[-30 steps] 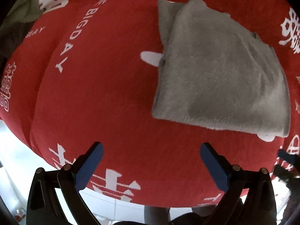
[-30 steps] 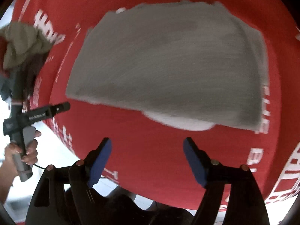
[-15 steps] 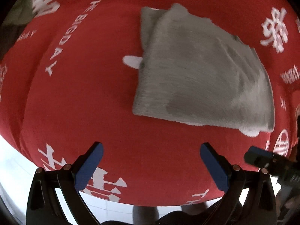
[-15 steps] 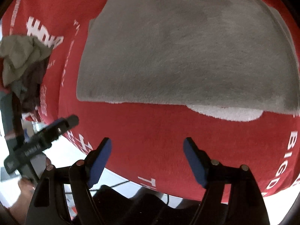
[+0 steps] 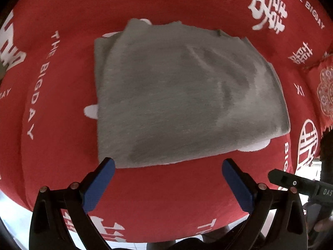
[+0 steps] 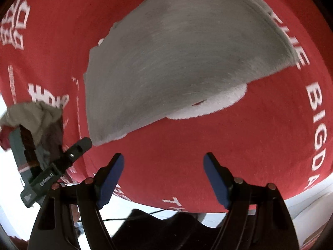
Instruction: Fold small clothes
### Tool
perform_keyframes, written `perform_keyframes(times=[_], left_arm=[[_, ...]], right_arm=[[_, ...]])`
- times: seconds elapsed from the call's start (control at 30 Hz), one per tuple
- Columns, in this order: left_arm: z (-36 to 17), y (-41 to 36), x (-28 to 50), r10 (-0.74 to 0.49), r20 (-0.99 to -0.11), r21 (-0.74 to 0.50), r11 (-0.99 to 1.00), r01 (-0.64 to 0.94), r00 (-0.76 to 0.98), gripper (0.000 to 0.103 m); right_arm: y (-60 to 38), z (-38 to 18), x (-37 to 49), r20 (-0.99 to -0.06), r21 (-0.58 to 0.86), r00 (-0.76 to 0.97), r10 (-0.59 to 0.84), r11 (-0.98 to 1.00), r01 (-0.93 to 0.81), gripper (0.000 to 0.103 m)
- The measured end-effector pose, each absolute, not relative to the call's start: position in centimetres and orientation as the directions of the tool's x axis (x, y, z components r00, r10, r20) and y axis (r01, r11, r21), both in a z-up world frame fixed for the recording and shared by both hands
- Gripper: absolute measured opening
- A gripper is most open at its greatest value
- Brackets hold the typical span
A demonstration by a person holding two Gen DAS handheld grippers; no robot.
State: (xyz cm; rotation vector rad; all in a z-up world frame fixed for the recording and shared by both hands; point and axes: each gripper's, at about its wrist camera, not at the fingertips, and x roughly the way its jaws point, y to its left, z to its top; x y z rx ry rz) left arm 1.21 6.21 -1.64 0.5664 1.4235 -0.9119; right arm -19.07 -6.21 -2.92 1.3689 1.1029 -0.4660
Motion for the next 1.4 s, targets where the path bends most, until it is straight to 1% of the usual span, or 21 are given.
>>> perform_keyframes(times=[0.2,0.37,0.57,0.8,1.07,1.27,1.4], left_arm=[[-2.6,6.8,1.6,-0.176,-0.977,-0.201,0.595,0.778,-0.117,0.103],[-3.3,9.0,3.4,-0.161,-0.982,-0.185,0.659,0.729,-0.103,0.103],[-3.9,11.7,5.3,-0.155,-0.983,-0.181,0.729,0.66,-0.097,0.103],[-4.8,13.7,5.5,-0.145,-0.983,-0.181,0.756,0.629,-0.109,0.103],[-5.5,13.8,5.6,-0.15,-0.981,-0.195,0.752,0.63,-0.124,0.103],[-5.2,14.1,6.1,-0.178,-0.977,-0.212,0.763,0.611,-0.117,0.103],[-5.5,15.7,6.6,-0.231,-0.961,-0.276,0.786,0.553,-0.152,0.103]], right_arm=[[-6.3,-4.3,-18.5,-0.792,0.573,0.494,0.359,0.157,0.804,0.081],[-6.2,-5.4,-16.7,-0.761,0.605,0.51,0.401,0.155,0.781,0.081],[-5.4,-7.4,-13.5,-0.7,0.657,0.534,0.475,0.134,0.742,0.081],[-4.3,-8.8,-11.6,-0.674,0.664,0.517,0.528,0.125,0.738,0.081],[-4.7,-9.0,-11.4,-0.653,0.687,0.562,0.508,0.083,0.722,0.081],[-4.7,-9.4,-10.3,-0.59,0.742,0.638,0.495,0.022,0.67,0.081],[-4.2,-9.7,-9.7,-0.546,0.776,0.659,0.517,0.017,0.631,0.081]])
